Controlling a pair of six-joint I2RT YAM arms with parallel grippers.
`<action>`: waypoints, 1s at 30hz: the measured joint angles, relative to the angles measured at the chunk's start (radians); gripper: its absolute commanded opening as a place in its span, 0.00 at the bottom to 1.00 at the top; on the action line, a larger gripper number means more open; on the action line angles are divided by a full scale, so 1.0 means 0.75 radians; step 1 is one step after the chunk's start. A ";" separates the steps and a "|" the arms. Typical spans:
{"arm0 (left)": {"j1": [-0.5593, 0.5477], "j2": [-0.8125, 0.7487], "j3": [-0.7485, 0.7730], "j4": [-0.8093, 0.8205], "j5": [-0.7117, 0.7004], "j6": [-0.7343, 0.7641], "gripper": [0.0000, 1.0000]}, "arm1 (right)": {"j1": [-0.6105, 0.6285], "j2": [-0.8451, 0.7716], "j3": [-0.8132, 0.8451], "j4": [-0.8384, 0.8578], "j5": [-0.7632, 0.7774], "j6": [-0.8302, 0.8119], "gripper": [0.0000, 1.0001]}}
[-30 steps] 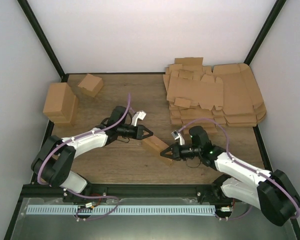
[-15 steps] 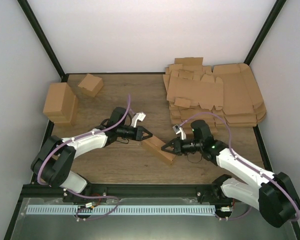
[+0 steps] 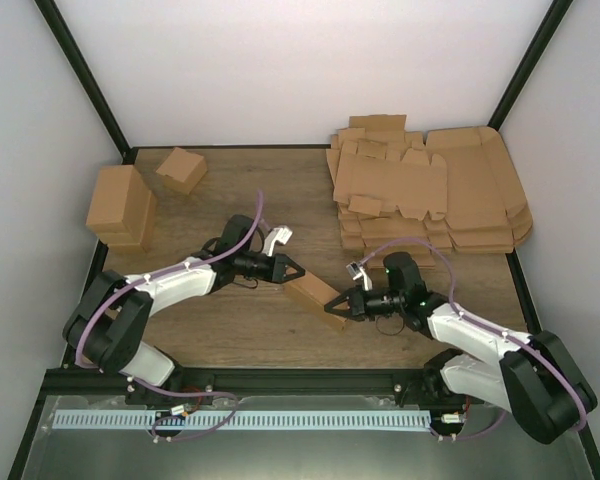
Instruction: Fold the paper box
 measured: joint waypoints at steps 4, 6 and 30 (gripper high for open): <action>0.000 0.020 0.000 0.001 0.005 0.001 0.04 | 0.000 0.018 -0.034 0.076 -0.007 -0.001 0.01; 0.000 0.025 0.000 0.001 0.008 0.001 0.04 | 0.000 0.027 -0.034 0.082 -0.015 -0.003 0.01; 0.003 0.042 -0.078 0.163 0.026 -0.010 0.06 | -0.005 0.030 -0.067 0.088 -0.034 -0.088 0.01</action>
